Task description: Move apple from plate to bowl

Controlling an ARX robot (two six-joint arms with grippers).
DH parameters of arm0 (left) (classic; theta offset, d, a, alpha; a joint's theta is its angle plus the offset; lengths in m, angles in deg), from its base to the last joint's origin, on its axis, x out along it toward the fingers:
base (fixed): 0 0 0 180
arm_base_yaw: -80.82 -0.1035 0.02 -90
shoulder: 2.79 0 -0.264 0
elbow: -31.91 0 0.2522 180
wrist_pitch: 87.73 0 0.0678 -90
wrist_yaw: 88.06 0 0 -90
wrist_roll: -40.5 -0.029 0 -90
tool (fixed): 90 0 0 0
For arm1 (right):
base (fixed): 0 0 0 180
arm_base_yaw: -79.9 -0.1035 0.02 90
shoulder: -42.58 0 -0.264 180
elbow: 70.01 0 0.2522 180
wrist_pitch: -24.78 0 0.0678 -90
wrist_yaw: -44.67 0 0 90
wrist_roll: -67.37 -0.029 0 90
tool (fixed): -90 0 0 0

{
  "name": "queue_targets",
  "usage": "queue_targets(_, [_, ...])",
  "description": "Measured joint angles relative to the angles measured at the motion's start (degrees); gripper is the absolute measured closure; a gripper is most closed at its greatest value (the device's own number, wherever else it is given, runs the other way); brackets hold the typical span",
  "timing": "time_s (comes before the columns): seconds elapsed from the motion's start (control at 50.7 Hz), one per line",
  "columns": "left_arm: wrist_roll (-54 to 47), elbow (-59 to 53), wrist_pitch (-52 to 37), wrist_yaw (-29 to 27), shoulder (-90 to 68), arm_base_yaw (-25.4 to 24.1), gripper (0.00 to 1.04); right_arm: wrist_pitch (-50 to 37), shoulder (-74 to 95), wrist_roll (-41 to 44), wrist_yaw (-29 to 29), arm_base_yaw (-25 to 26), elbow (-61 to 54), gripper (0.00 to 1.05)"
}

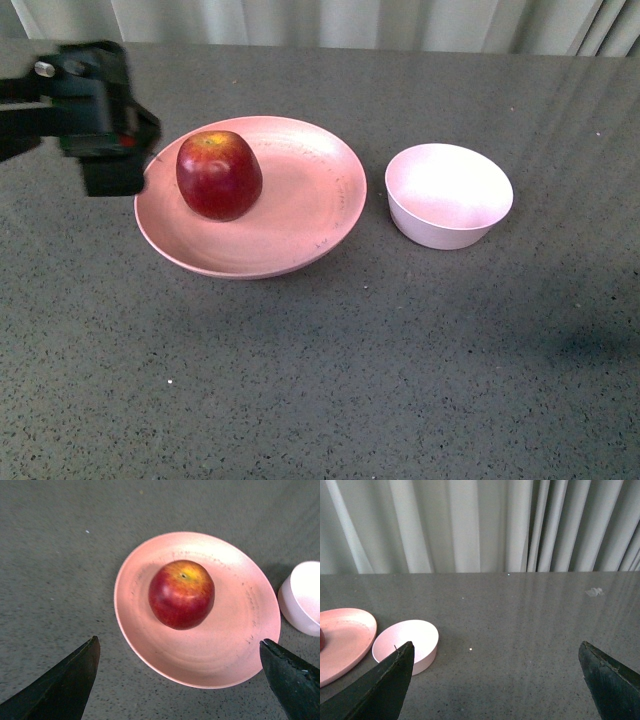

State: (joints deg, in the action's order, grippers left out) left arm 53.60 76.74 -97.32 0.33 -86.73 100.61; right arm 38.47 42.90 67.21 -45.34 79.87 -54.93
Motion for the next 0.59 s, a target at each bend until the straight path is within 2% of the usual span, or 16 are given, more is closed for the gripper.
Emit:
queue_targets(0.217, [-0.4,8.3,-1.4,-2.3,-13.2,4.0,0.09,0.0,0.0,0.0,0.0,0.0,0.0,0.09])
queue_targets(0.592, [-2.6,17.3,-0.9,-5.2,-24.8,4.0,0.09,0.0,0.0,0.0,0.0,0.0,0.0,0.09])
